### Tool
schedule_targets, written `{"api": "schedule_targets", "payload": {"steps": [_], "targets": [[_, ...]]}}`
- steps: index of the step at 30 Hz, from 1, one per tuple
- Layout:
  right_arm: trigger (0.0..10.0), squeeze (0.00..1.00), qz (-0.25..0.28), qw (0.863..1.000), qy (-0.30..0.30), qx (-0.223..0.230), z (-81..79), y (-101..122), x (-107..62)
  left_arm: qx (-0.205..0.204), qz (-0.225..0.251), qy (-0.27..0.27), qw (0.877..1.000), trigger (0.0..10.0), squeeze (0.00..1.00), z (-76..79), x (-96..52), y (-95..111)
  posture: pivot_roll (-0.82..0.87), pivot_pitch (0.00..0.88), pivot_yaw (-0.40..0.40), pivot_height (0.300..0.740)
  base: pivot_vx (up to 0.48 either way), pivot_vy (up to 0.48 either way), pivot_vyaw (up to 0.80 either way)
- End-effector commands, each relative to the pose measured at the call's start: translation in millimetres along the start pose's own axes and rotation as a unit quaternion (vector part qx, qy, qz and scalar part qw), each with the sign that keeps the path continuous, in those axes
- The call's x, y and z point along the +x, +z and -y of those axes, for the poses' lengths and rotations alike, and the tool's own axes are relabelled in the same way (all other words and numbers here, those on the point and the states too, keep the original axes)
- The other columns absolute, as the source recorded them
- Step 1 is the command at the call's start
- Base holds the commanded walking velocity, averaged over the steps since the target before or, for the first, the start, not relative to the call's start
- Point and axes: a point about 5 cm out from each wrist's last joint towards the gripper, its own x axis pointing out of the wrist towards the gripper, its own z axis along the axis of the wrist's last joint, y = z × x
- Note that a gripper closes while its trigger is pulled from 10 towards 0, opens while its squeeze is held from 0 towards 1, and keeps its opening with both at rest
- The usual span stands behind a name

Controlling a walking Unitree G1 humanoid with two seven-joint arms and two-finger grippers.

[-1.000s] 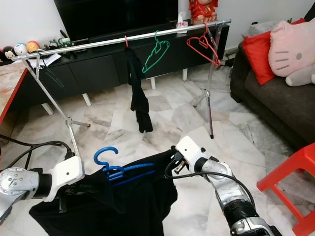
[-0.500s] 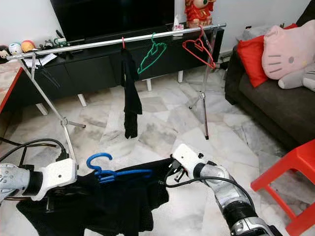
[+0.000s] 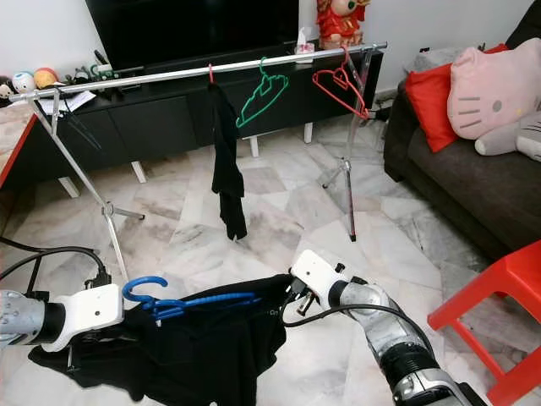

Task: Hang hanger

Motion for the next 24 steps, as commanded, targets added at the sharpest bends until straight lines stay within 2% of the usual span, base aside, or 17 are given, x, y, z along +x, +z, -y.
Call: {"api": "schedule_targets", "payload": {"steps": [1,5,11,14,16,17,20,24], "targets": [[0.0,0.00,-0.024,0.999,-0.035,0.006,14.8,-9,-9.5,0.008,-0.079,0.012,0.997,10.0,0.00,-6.1,-17.7,-21,-0.13,0.000,0.038,0.740,0.000,0.000,0.00],[0.0,0.00,-0.023,0.999,-0.033,0.003,13.7,-8,-7.8,0.044,-0.128,-0.005,0.991,10.0,0.00,-1.7,-14.8,-32,-0.13,0.000,0.038,0.740,0.000,0.000,0.00],[0.0,0.00,-0.021,0.999,-0.031,0.000,14.1,-6,-6.8,0.072,-0.144,-0.024,0.987,10.0,0.00,2.5,-12.2,-33,-0.13,0.000,0.034,0.740,0.000,0.000,0.00],[0.0,0.00,-0.021,0.999,-0.031,-0.001,14.1,-6,-6.8,0.072,-0.144,-0.024,0.987,10.0,0.00,2.5,-12.2,-34,-0.13,0.000,0.034,0.740,0.000,0.000,0.00],[0.0,0.00,-0.025,0.999,-0.032,-0.006,15.2,-7,-7.5,0.046,-0.095,0.007,0.994,10.0,0.00,-4.3,-14.7,-25,-0.14,0.000,0.035,0.740,0.000,0.000,0.00],[0.0,0.00,-0.030,0.999,-0.031,-0.009,14.9,-9,-7.6,0.025,-0.055,0.030,0.998,10.0,0.00,-9.4,-18.4,-18,-0.14,0.000,0.035,0.740,0.000,0.000,0.00],[0.0,0.00,-0.036,0.999,-0.027,-0.011,11.6,-11,-6.3,0.016,-0.035,0.041,0.998,10.0,0.00,-12.8,-23.4,-13,-0.13,0.000,0.031,0.740,0.000,0.000,0.00],[0.0,0.00,-0.040,0.999,-0.022,-0.014,8.2,-13,-4.8,0.018,-0.039,0.046,0.998,10.0,0.00,-14.6,-25.3,-14,-0.13,0.000,0.030,0.740,0.000,0.000,0.00]]}}
